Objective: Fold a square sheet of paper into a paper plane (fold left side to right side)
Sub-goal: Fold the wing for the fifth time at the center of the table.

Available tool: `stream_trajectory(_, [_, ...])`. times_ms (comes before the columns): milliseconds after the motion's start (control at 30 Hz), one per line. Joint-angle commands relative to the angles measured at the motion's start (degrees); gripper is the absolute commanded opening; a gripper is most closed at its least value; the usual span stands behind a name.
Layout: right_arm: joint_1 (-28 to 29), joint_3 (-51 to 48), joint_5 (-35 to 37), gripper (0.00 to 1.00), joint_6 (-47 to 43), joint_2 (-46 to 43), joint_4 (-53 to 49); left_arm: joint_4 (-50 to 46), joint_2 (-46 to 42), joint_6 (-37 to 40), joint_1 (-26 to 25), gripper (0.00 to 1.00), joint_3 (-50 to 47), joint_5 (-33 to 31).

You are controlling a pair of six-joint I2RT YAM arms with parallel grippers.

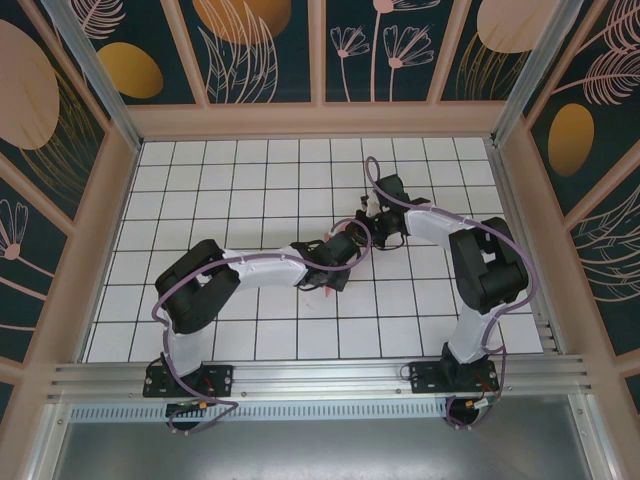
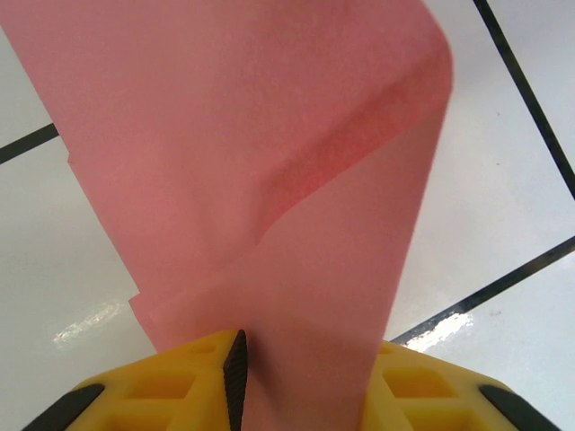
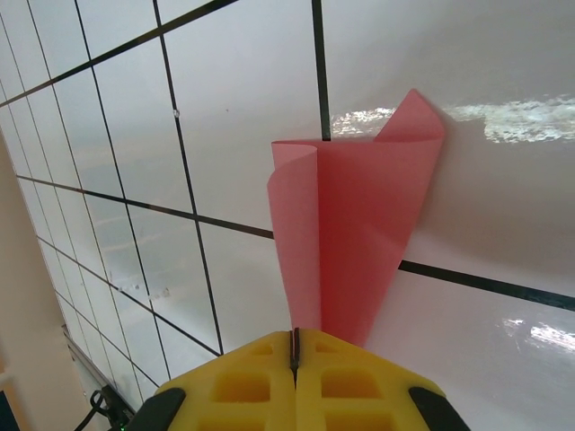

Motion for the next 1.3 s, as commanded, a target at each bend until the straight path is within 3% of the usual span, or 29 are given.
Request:
stream_trajectory(0, [0.07,1.42,-0.21,0.10,-0.60,0.21,-1.77,0.18,0.09,-0.70,-0.20,0.32,0.81,0.49])
stream_trajectory(333, [-0.95,1.00,0.70,0.22,-1.37,-2.11,-2.02,2.70,-0.64,-1.13,0.47,0.21,-0.09,5.22])
stream_trajectory(700, [-3.74,-1.93,3.47,0.40,-2.87,-7.91,-2.39,5.57,-0.29,-2.12,1.83,0.21,-1.17,10.21])
stream_trajectory(1100, [-7.52,-13.97,3.12,0.58,-4.48,-20.13,1.72,10.25,0.72,-3.91,3.78,0.20,-3.22,17.36])
stream_trajectory(1267, [-7.77,-19.78,1.02,0.61,-3.70,-21.78,4.82,12.73,1.71,-4.80,4.88,0.19,-3.94,21.57])
